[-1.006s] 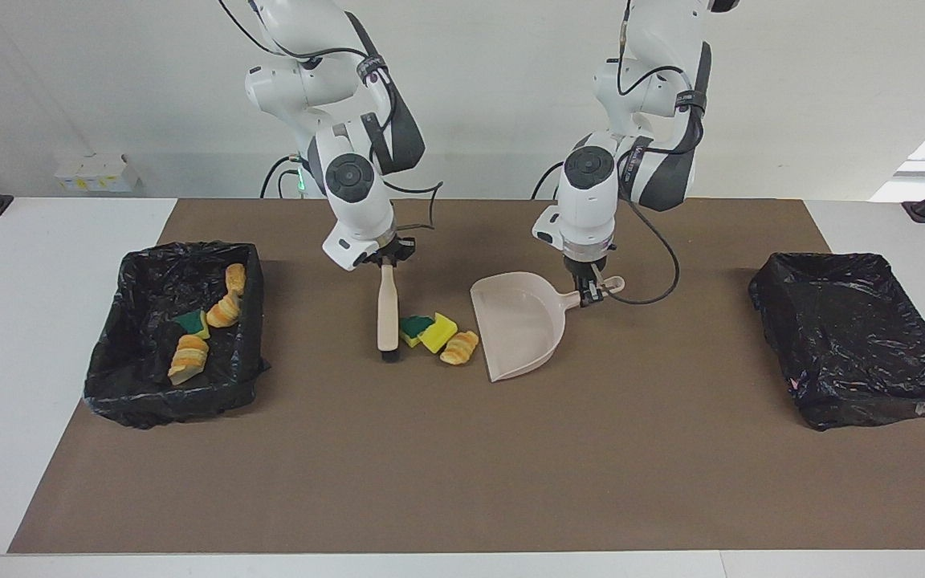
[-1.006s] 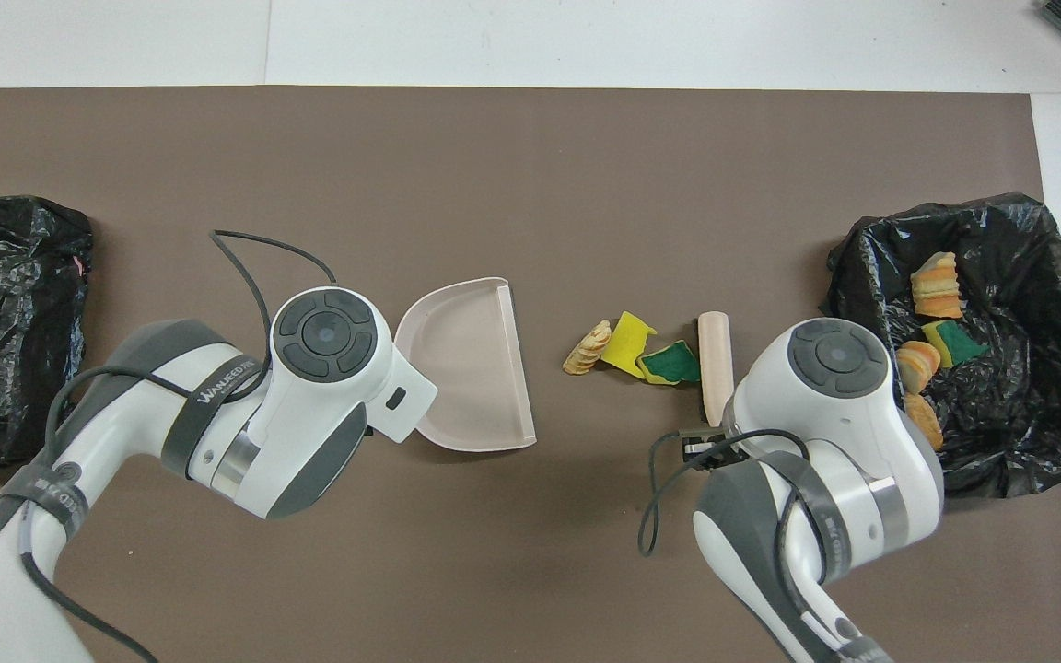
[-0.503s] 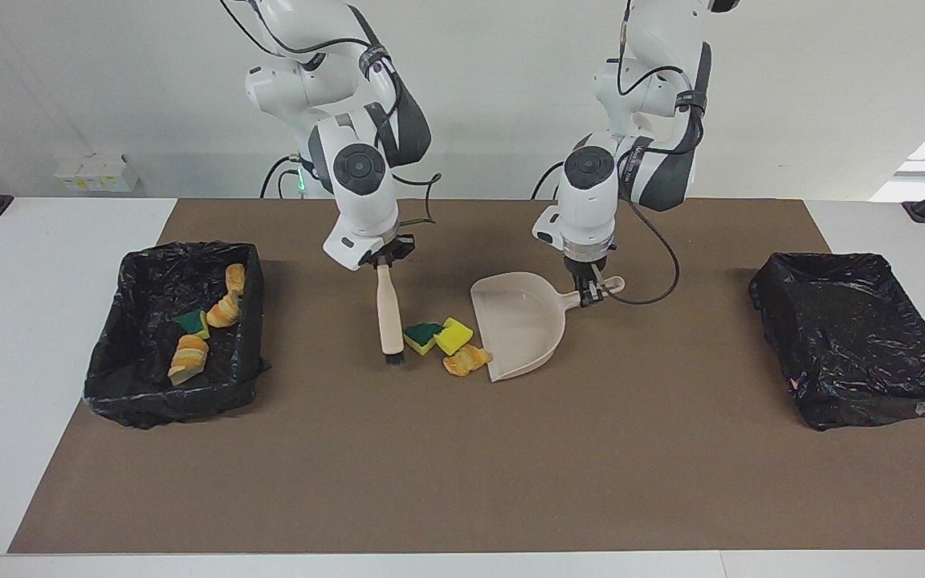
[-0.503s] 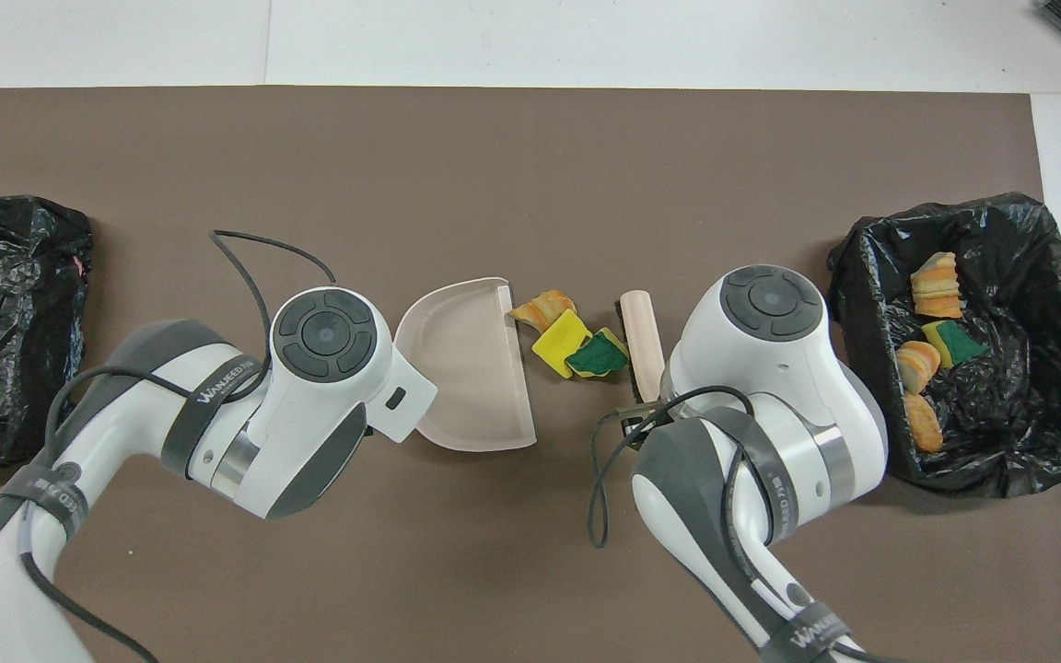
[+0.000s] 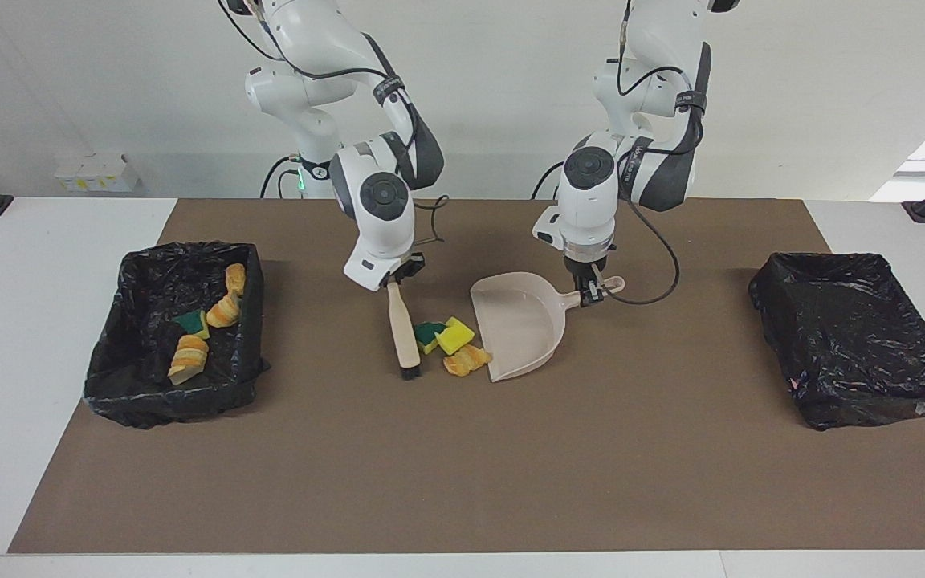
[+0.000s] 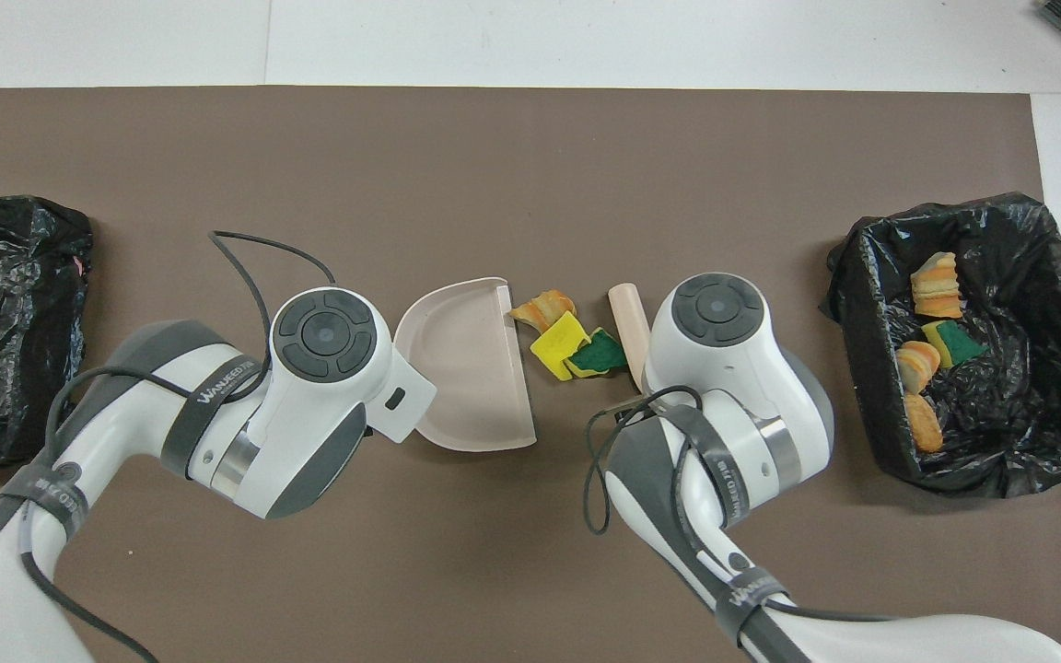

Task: Sweep and dump trash in bin
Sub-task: 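Sweep the sponges and bread into the dustpan with the right gripper's brush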

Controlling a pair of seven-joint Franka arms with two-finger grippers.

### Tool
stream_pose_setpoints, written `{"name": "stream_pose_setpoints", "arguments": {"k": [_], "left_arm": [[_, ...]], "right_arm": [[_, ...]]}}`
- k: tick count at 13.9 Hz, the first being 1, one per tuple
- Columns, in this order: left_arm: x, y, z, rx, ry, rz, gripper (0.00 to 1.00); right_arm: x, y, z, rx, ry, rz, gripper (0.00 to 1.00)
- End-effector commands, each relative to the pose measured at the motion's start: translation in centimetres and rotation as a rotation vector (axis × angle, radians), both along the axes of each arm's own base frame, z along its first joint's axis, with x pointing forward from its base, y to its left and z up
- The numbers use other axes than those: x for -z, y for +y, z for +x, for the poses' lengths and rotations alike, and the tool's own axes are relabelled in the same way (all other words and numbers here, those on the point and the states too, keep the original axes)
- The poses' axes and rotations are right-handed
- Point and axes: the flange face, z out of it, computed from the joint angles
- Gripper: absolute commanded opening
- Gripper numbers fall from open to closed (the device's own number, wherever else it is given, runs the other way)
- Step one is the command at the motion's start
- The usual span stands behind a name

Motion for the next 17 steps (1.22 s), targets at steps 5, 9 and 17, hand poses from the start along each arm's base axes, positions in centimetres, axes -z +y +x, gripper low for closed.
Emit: {"name": "stream_pose_setpoints", "arguments": {"k": [5, 9, 17], "left_arm": [[-0.1, 1.3, -0.2, -0.001, -0.017, 0.005, 0.0], [-0.1, 2.0, 0.2, 0.039, -0.009, 0.003, 0.0], [-2.4, 7.0, 3.4, 0.077, -0.005, -0.055, 0.0]], "right_arm": [[-1.1, 8.1, -2.1, -0.072, -0.001, 0.131, 0.0], [-4.7, 6.2, -1.8, -0.05, 0.039, 0.123, 0.0], [-11.9, 0.7, -3.2, 0.074, 0.063, 0.057, 0.0]]}}
